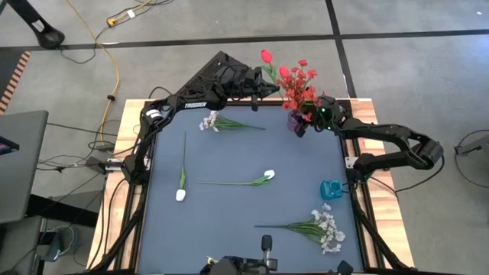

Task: Sort flowers into vase by color
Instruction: Put the red tulip into the purple vase

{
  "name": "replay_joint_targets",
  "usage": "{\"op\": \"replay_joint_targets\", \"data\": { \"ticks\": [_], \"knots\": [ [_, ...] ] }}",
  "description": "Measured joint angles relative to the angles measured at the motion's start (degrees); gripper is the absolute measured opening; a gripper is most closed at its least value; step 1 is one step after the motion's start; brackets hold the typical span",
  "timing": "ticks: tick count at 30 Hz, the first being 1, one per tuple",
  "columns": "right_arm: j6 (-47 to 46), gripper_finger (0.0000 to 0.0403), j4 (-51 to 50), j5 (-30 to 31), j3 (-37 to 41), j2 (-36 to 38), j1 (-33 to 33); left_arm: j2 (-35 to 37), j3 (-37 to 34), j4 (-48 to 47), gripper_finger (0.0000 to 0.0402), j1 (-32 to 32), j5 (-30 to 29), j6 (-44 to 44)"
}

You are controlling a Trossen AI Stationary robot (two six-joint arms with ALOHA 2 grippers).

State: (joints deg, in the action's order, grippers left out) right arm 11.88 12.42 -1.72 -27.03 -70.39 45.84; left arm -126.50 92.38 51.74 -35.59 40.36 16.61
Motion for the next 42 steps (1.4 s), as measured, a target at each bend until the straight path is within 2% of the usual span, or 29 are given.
{"op": "replay_joint_targets", "data": {
  "ticks": [6, 15, 42],
  "knots": [
    [-0.1, 0.0156, 0.0, 0.0, 0.0, 0.0, 0.0, 0.0, 0.0, -1.2, 0.0000, 2.2, -3.8, -5.7],
    [-0.2, 0.0156, 0.1, 0.0, 0.0, 0.0, 0.0, 0.0, 0.0, -2.4, 0.0000, 3.0, -6.6, -9.1],
    [0.0, 0.0157, 0.1, 0.0, 0.0, 0.0, 0.0, 0.0, 0.0, -1.3, 0.0000, 2.6, -3.1, -12.5]
  ]
}}
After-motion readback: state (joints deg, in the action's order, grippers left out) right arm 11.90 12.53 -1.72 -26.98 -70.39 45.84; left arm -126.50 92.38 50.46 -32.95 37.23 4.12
